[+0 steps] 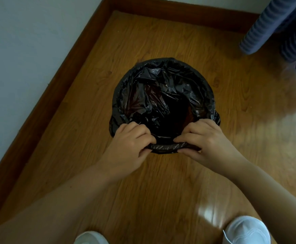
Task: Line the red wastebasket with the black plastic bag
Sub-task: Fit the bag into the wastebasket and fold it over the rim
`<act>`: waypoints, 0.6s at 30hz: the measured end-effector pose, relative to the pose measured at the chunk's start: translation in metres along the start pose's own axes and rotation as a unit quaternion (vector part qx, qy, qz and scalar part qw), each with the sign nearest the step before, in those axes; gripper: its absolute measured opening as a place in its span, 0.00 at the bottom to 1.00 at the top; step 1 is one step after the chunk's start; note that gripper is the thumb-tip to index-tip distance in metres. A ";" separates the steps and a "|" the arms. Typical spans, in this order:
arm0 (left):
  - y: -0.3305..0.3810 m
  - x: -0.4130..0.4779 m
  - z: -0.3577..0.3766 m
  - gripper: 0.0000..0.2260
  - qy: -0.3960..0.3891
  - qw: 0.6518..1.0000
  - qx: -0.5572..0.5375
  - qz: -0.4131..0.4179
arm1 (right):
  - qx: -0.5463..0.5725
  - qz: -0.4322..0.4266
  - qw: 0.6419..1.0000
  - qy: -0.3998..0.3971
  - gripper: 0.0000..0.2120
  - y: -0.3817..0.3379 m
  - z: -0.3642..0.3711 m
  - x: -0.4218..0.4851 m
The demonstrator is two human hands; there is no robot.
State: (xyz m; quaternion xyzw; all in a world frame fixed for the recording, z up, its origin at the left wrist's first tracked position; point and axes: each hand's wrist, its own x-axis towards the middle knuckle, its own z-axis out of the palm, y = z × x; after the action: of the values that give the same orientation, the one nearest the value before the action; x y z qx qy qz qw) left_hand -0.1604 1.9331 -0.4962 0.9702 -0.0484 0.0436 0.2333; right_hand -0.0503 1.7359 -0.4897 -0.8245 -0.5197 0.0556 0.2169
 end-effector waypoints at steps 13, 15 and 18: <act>0.014 0.006 0.000 0.13 -0.025 1.000 0.011 0.014 | -0.029 0.043 0.998 0.033 0.07 -0.021 0.020 0.009; 0.013 0.008 0.003 0.11 -0.030 0.999 0.002 0.011 | -0.009 0.046 0.998 0.042 0.11 -0.021 0.018 0.006; 0.005 0.006 0.004 0.06 -0.020 1.000 0.008 0.002 | 0.003 0.031 0.998 0.062 0.15 -0.015 0.009 -0.003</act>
State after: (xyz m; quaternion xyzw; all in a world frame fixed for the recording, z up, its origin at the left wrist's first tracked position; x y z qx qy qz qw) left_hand -0.1551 1.9260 -0.4971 0.9727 -0.0549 0.0250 0.2243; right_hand -0.0666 1.7418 -0.4919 -0.8412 -0.4794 0.0129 0.2496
